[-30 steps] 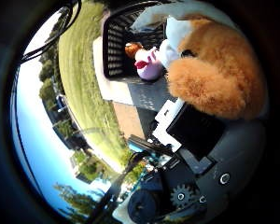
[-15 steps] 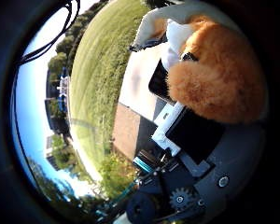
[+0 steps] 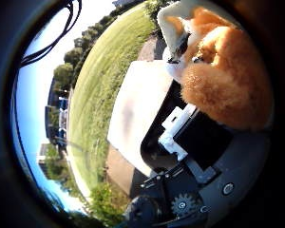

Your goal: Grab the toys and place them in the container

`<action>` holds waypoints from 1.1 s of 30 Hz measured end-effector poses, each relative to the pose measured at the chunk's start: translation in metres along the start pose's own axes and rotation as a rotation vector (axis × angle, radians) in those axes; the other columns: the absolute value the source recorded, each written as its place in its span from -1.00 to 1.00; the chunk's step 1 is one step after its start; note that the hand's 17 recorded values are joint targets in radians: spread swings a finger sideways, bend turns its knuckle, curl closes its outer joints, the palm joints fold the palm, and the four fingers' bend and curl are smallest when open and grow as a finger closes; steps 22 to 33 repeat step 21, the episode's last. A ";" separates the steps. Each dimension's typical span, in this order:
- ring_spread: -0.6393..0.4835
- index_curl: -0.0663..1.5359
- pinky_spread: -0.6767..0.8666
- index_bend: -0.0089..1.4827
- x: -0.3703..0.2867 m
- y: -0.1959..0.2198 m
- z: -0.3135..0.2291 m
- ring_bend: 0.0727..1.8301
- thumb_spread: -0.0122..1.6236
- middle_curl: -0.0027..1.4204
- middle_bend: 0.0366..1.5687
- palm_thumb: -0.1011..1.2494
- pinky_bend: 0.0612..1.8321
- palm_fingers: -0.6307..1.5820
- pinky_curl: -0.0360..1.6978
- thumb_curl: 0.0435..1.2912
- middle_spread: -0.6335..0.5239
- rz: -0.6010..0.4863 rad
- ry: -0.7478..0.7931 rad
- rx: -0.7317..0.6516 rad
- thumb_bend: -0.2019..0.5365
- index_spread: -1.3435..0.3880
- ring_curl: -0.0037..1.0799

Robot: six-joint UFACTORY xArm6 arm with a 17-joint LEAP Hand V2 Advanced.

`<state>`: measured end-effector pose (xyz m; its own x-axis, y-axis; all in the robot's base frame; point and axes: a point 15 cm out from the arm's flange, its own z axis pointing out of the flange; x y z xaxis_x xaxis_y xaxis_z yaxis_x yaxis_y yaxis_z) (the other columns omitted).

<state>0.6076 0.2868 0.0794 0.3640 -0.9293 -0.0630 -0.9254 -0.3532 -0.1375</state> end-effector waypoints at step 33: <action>0.70 -0.41 0.54 -0.75 0.017 0.040 -0.175 -0.47 0.34 -0.51 -0.85 0.27 0.04 -0.49 -0.52 -0.20 0.32 -0.103 -0.007 -0.088 -0.52 0.01 -0.49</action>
